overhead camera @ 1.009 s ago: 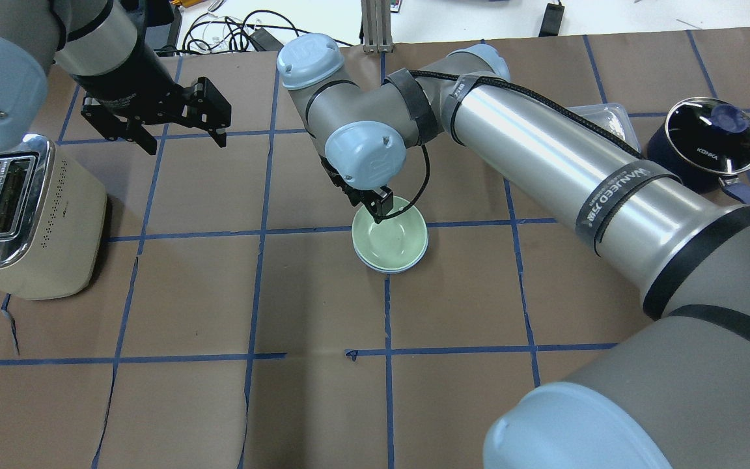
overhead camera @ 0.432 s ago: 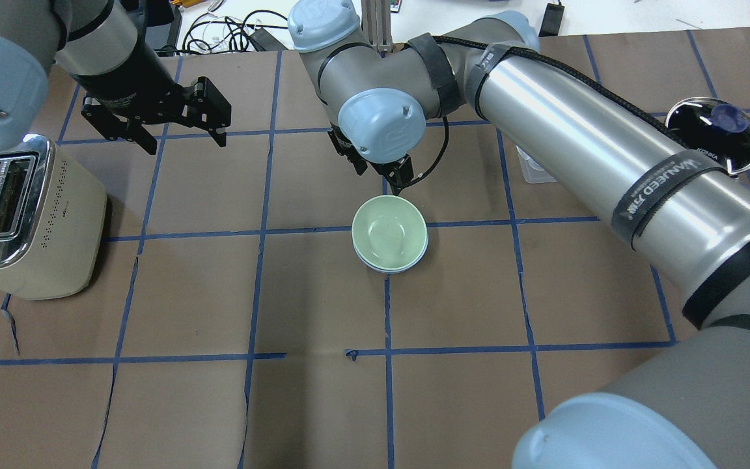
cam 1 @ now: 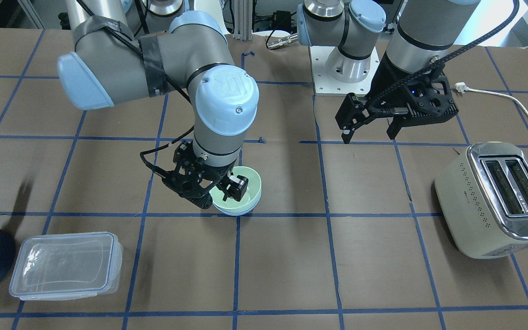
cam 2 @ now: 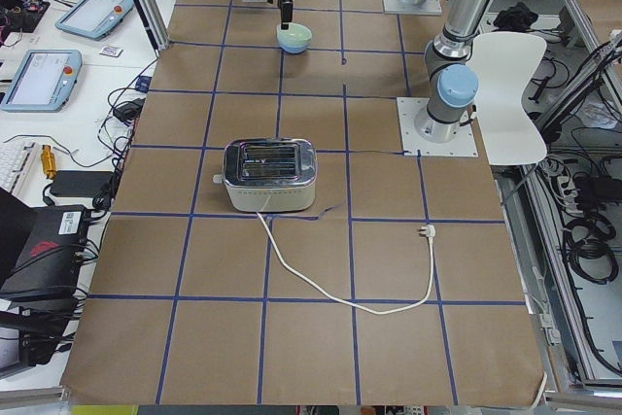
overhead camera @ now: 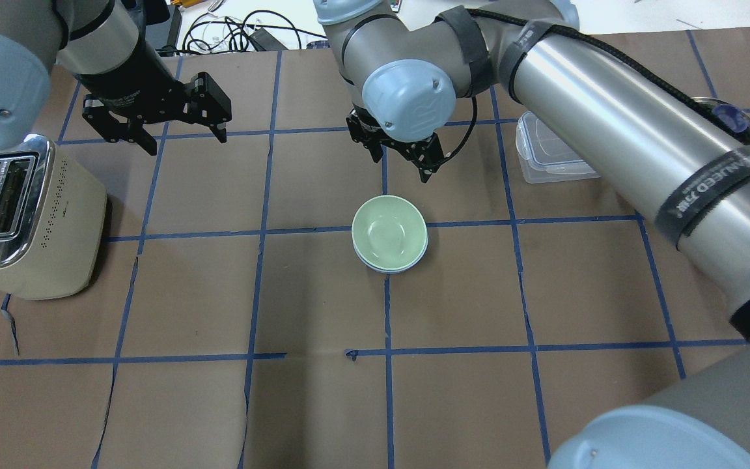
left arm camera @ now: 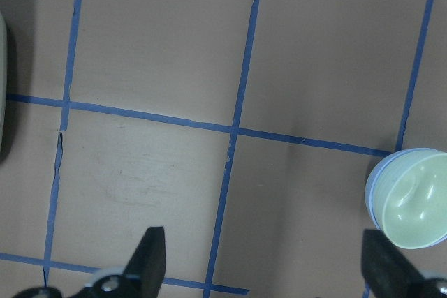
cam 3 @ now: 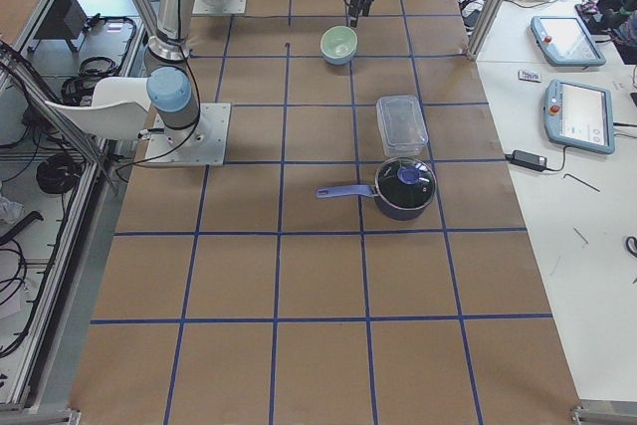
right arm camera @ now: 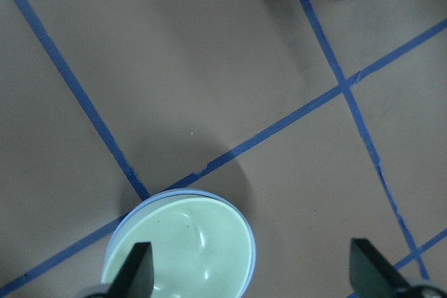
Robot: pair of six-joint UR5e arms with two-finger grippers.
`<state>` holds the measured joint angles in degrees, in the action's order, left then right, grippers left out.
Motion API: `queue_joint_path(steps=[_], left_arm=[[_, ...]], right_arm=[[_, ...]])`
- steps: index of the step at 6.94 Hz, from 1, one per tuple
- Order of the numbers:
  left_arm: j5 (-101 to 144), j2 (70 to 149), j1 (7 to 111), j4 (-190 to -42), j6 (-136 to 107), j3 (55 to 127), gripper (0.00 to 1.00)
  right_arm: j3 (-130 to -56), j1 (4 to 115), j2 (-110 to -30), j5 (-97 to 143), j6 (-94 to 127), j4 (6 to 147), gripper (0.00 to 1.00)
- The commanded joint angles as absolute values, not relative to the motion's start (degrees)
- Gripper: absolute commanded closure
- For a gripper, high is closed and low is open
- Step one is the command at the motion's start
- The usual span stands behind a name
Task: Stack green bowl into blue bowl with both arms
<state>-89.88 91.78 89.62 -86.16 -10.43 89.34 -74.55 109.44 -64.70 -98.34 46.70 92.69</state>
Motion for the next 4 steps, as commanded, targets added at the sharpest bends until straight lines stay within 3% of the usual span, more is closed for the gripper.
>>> queue_joint_path(steps=[1,4], left_arm=[[-89.9,91.8,89.6,-86.1,-11.0,89.4,0.0],[-90.1,91.9,89.6,-86.1,-8.8,89.3,0.0]], right_arm=[[-74.8,105.4,-69.1,-98.3,34.0,91.4,0.0],[-76.1,98.7,-72.6,-97.7,14.1,91.6,0.06]])
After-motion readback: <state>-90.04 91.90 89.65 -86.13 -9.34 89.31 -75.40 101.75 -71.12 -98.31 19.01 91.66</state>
